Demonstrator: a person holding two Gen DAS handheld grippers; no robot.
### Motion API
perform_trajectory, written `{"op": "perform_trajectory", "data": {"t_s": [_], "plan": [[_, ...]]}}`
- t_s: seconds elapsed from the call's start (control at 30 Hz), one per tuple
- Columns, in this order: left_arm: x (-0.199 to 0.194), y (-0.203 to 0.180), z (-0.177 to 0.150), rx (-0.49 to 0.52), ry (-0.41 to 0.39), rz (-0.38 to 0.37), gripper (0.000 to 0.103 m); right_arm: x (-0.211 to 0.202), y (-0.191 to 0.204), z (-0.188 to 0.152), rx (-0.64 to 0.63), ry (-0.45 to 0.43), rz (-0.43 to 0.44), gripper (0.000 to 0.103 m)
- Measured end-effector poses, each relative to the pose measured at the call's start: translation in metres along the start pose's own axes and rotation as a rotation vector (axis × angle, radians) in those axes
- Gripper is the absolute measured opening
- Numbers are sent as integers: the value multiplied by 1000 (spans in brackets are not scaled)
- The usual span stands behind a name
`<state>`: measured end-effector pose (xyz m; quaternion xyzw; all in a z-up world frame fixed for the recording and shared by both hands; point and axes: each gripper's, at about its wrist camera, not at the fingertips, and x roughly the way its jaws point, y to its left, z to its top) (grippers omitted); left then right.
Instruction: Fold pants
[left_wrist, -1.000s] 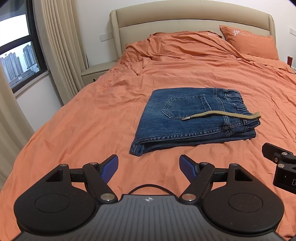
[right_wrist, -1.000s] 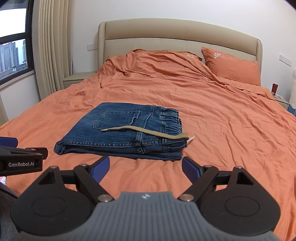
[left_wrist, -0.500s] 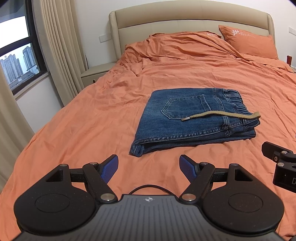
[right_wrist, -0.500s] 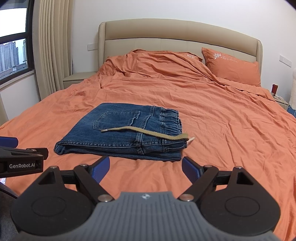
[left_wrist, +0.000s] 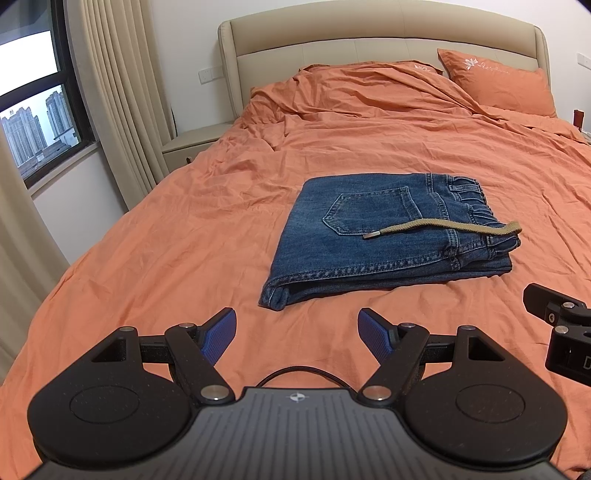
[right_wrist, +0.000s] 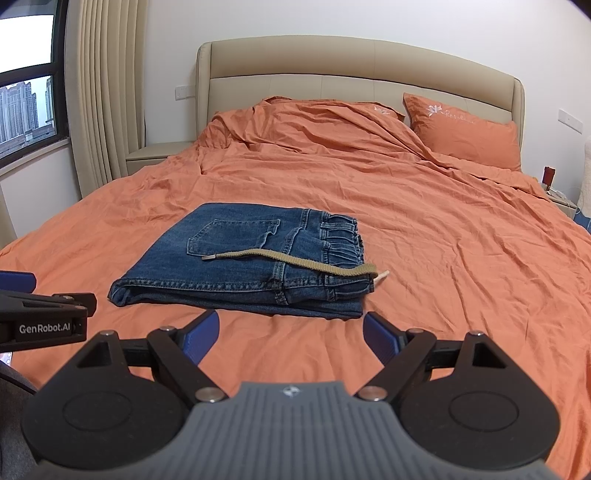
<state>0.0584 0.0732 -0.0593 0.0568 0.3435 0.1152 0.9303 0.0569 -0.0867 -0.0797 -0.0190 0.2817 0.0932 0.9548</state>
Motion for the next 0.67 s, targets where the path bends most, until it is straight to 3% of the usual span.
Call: {"op": "perform_trajectory", "data": {"t_s": [0.67], "plan": [[0, 1, -1, 12, -2, -2, 88, -2, 0, -1, -7, 6, 6, 81]]}}
